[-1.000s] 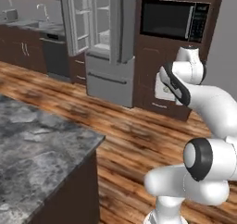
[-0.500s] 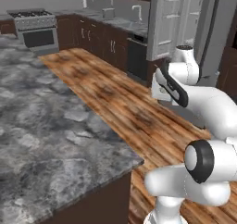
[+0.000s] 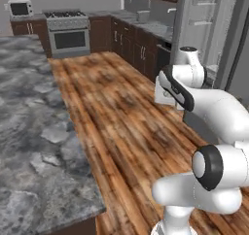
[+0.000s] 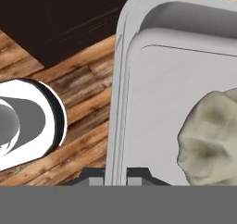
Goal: Place two dumplings into each of the tupperware containers and then place the containers in the fridge.
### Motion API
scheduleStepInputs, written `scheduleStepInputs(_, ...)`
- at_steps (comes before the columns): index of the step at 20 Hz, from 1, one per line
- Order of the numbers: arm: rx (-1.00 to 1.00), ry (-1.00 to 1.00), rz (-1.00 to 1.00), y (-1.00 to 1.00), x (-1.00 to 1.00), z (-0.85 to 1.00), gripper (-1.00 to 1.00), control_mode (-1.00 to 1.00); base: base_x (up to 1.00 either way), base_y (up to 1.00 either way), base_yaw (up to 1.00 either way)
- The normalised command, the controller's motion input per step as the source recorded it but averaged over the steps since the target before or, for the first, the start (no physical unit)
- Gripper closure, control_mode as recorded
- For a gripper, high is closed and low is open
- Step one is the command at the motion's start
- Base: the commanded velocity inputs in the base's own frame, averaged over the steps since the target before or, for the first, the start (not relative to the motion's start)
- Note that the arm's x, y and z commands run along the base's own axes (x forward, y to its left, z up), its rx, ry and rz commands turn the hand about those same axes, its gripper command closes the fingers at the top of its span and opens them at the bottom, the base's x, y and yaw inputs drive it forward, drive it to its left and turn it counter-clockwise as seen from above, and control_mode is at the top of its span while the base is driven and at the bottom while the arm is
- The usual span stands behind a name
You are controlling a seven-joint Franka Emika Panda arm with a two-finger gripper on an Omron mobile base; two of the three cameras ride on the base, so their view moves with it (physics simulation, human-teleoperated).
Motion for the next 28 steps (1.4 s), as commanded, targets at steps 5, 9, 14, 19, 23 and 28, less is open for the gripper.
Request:
scheduleStepInputs(5,0.0,0.0,0.0,0.0,0.0,0.0,1.0,1.0,1.0,-0.93,0.12)
scheduleStepInputs(9,0.0,0.0,0.0,0.0,0.0,0.0,1.0,1.0,1.0,-0.27,-0.32)
scheduleStepInputs(14,0.0,0.0,0.0,0.0,0.0,0.0,1.0,1.0,0.92,0.04,-0.49)
scheduleStepInputs(19,0.0,0.0,0.0,0.0,0.0,0.0,1.0,1.0,0.7,0.3,-0.64)
scheduleStepInputs(23,0.0,0.0,0.0,0.0,0.0,0.0,1.0,1.0,0.72,0.35,-0.62)
scheduleStepInputs(28,0.0,0.0,0.0,0.0,0.0,0.0,1.0,1.0,0.76,0.58,-0.6)
